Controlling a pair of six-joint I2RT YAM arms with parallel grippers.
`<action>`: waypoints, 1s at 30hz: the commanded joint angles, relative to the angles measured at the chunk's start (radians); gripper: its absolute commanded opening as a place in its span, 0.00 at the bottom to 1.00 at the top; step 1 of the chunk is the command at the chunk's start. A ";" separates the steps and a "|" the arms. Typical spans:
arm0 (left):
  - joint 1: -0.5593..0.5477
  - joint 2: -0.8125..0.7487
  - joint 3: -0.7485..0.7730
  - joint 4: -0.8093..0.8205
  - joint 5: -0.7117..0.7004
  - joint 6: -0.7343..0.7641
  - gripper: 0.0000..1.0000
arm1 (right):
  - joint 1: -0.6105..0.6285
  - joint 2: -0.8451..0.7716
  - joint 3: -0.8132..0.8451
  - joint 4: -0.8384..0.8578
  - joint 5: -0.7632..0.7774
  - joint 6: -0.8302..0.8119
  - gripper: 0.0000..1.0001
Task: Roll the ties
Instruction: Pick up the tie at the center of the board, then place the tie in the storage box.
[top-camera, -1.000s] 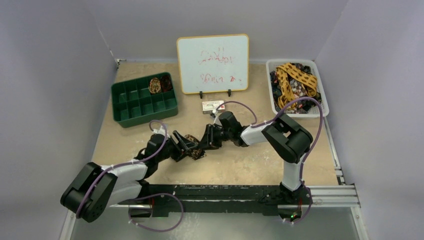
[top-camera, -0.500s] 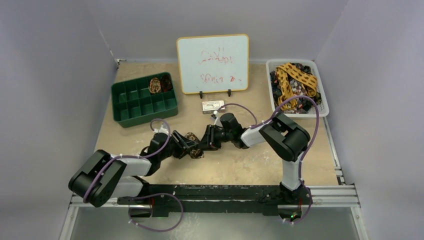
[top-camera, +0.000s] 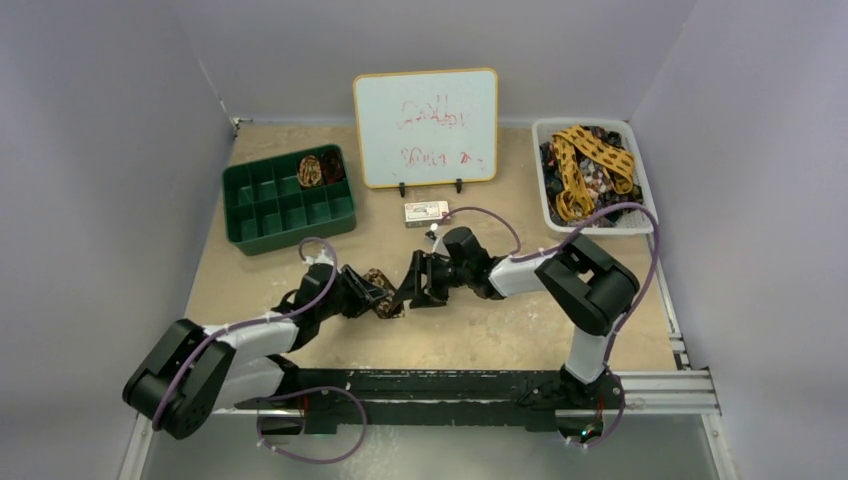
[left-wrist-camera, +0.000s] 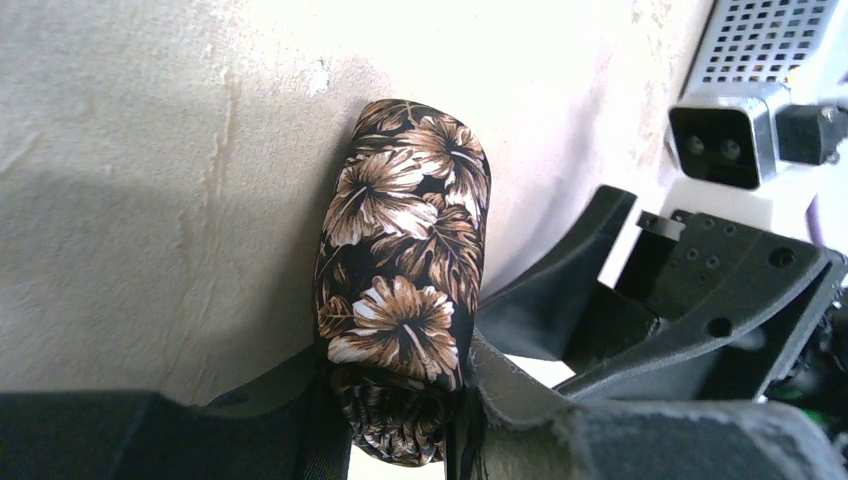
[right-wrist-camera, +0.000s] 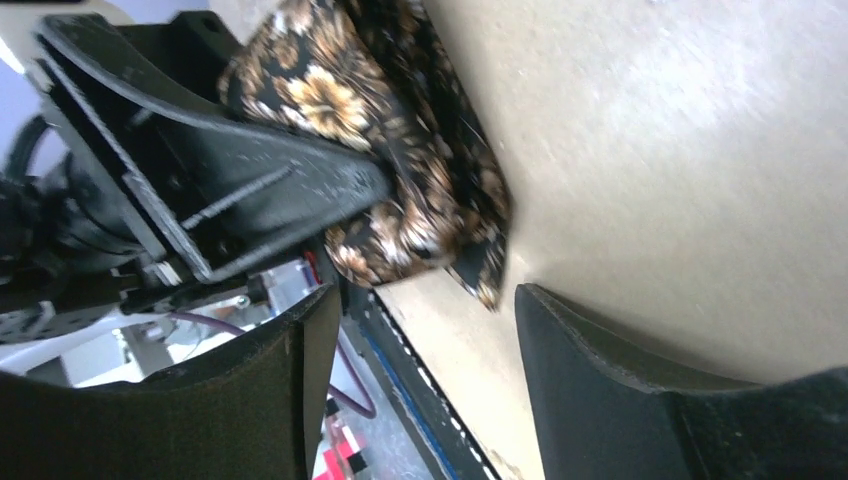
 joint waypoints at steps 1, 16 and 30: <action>-0.002 -0.105 0.087 -0.301 -0.062 0.114 0.26 | -0.004 -0.110 -0.030 -0.250 0.113 -0.096 0.69; 0.011 -0.112 0.518 -0.874 -0.121 0.415 0.20 | -0.006 -0.408 0.059 -0.623 0.372 -0.227 0.73; 0.296 0.178 1.138 -1.263 0.032 0.732 0.20 | -0.007 -0.520 0.098 -0.727 0.426 -0.273 0.75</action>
